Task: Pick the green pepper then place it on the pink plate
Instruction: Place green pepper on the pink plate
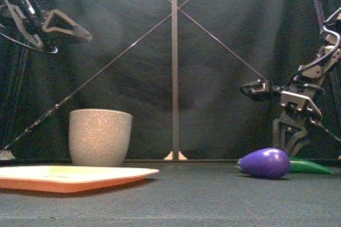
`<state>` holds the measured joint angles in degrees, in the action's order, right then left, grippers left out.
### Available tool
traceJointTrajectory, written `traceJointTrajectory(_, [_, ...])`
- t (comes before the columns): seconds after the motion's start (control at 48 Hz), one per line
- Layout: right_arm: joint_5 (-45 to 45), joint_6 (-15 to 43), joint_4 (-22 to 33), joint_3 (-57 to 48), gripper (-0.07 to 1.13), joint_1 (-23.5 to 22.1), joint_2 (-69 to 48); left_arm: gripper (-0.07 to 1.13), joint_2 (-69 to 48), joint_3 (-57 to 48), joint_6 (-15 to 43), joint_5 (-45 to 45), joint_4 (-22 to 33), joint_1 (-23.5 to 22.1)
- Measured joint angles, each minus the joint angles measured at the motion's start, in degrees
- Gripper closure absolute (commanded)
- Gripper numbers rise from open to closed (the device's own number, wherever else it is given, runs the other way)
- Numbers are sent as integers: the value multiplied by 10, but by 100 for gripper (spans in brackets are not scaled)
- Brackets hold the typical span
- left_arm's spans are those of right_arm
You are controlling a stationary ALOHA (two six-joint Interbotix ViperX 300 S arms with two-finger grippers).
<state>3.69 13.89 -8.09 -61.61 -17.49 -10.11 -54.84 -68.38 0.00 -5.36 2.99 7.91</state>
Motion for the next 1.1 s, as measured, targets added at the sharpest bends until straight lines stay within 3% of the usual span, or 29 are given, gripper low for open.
traceJointTrajectory(0.188, [12,0,-8,29,49,25,-14,91,0,-4,0,0,-1,1])
traceJointTrajectory(0.542, [13,-1,-9,167,49,132,-33,91,0,-4,0,-4,0,0])
traceJointTrajectory(0.854, [-8,0,-11,301,49,184,129,91,-1,-4,1,-14,0,0])
traceJointTrajectory(1.104, [58,1,-13,454,49,201,265,91,0,-12,1,-15,0,6])
